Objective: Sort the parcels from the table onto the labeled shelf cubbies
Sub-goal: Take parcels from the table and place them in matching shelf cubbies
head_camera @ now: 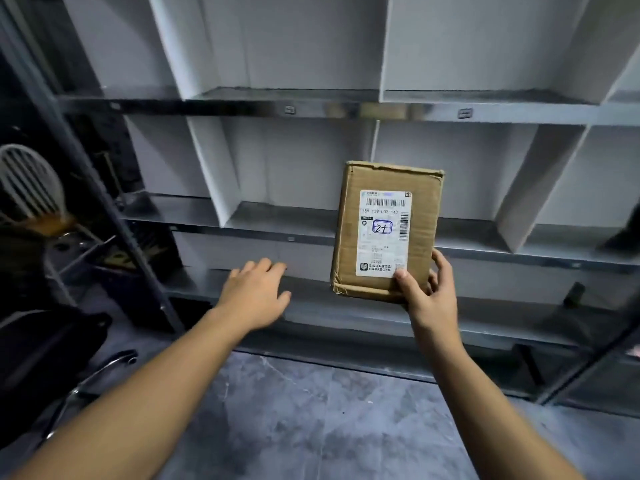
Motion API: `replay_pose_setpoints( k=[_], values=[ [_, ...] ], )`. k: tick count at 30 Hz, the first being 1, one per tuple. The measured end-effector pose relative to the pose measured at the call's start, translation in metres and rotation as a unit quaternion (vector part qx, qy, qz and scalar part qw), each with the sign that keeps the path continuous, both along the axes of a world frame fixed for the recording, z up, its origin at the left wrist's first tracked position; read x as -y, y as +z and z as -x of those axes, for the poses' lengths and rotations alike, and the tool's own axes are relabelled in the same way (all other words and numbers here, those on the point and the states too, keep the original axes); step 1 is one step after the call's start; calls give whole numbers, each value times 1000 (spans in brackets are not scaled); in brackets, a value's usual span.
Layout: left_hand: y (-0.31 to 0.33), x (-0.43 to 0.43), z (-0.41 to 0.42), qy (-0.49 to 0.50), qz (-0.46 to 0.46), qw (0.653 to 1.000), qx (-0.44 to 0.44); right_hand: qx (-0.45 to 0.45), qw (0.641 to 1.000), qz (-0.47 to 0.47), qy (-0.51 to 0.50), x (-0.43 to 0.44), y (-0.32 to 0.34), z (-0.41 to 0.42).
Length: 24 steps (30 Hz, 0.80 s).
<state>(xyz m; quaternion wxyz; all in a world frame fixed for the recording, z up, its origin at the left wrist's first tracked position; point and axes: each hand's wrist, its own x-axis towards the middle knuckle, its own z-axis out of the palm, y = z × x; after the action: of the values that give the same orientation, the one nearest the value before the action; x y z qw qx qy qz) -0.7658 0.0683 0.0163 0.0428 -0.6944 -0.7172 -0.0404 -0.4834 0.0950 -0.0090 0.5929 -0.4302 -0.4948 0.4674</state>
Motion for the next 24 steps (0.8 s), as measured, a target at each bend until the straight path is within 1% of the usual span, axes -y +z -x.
replay_pose_setpoints(
  k=[6,13,17,24],
  values=[
    [-6,-5,79,68,0,998,7,5,997,9,81,-43,-5,97],
    [-9,-35,173,128,0,992,5,-12,990,2,138,-107,-13,206],
    [-6,-51,229,159,-13,987,13,-5,983,3,182,-142,-13,273],
    [-18,-55,324,215,-12,976,18,7,967,-3,254,-172,-15,386]
  ],
)
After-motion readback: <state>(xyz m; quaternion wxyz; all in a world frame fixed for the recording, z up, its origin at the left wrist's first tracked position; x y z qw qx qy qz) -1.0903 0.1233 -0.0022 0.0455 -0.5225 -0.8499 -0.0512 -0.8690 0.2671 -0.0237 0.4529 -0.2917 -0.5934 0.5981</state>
